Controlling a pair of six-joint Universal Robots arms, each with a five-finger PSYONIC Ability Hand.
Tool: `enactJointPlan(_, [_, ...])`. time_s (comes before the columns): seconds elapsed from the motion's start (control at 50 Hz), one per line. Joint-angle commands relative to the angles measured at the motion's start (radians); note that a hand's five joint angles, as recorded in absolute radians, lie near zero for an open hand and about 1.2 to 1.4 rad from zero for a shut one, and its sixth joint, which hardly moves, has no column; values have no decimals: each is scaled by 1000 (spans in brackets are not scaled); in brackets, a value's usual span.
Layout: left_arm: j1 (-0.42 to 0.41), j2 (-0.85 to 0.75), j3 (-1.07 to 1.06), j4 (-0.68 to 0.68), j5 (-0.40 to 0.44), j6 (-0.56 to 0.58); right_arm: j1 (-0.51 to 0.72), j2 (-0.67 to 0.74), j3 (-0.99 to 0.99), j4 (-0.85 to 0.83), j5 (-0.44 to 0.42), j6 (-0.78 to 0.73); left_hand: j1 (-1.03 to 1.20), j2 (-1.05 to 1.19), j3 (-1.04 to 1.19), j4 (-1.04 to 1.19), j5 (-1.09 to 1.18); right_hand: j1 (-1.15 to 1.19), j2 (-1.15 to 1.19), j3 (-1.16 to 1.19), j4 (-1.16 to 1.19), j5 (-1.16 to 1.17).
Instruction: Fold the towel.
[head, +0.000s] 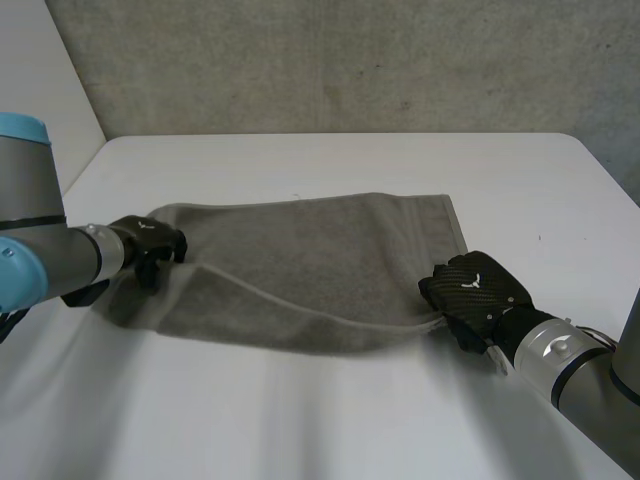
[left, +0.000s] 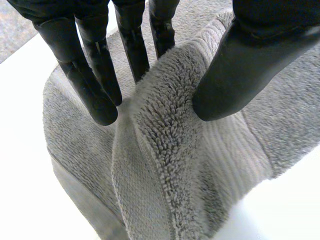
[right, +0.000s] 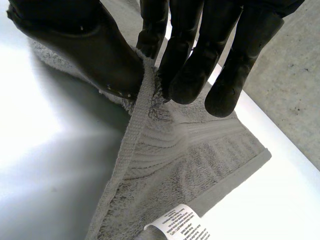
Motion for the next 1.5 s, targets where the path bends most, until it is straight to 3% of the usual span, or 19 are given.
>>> enactJointPlan(0.02, [9,55,-116,23,4,4,0,0,0,0,2,0,574,420,129,43,25,68,61,53,53,49])
enactJointPlan(0.24, [26,101,-210,75,7,5,1,-2,0,0,4,0,574,420,129,43,25,68,61,53,53,49])
enactJointPlan(0.26, [28,104,-216,86,7,5,3,-2,0,2,4,0,423,270,-22,-108,-126,68,61,53,53,49])
enactJointPlan(0.28, [28,104,-216,86,7,5,3,-2,0,2,4,0,422,268,-23,-109,-127,68,61,53,53,49])
enactJointPlan(0.3, [26,106,-221,92,7,5,3,-2,0,2,4,0,186,33,-259,-344,-363,68,61,53,53,49])
enactJointPlan(0.32, [26,107,-222,98,7,5,3,-2,0,2,4,0,100,-54,-345,-431,-449,68,61,53,53,49])
enactJointPlan(0.52, [-1,112,-239,104,7,5,4,-2,2,2,4,0,-80,-234,-525,-611,-629,68,61,53,53,49])
enactJointPlan(0.68, [-32,115,-255,107,7,5,4,-2,2,2,5,-1,-13,-166,-458,-544,-562,68,61,53,53,49])
enactJointPlan(0.72, [-30,116,-267,107,7,5,4,-2,2,2,4,0,209,55,-236,-322,-340,68,61,53,53,49])
enactJointPlan(0.74, [-30,116,-267,107,7,5,4,-2,2,2,4,0,210,57,-235,-320,-338,68,61,53,53,49])
enactJointPlan(0.76, [-26,123,-271,106,7,7,4,-2,2,2,4,0,495,342,50,-36,-54,68,61,53,53,49])
enactJointPlan(0.78, [-20,132,-276,106,7,7,4,-2,2,2,4,0,573,420,128,42,24,68,61,53,53,49])
enactJointPlan(0.9, [2,169,-278,113,7,4,-9,-18,-15,9,10,6,574,420,129,43,25,68,61,53,53,49])
enactJointPlan(0.98, [55,282,-314,141,19,-12,-12,-80,-41,28,13,15,574,420,129,43,25,68,61,53,53,49])
enactJointPlan(1.08, [74,421,-382,196,75,-96,-61,-244,-150,202,10,48,574,420,129,43,25,68,61,53,53,49])
enactJointPlan(1.16, [88,562,-468,236,116,-197,-95,-250,-235,365,-9,58,574,420,129,43,25,68,61,53,53,49])
enactJointPlan(1.26, [105,661,-558,264,133,-245,-126,-238,-341,612,-27,34,574,420,129,43,25,68,61,53,53,49])
enactJointPlan(1.3, [109,690,-590,267,139,-248,-131,-207,-382,734,-29,-38,574,420,129,43,25,68,61,53,53,49])
enactJointPlan(1.5, [189,768,-742,310,213,-249,-130,-131,-373,926,-25,-366,574,420,129,43,25,68,61,53,53,49])
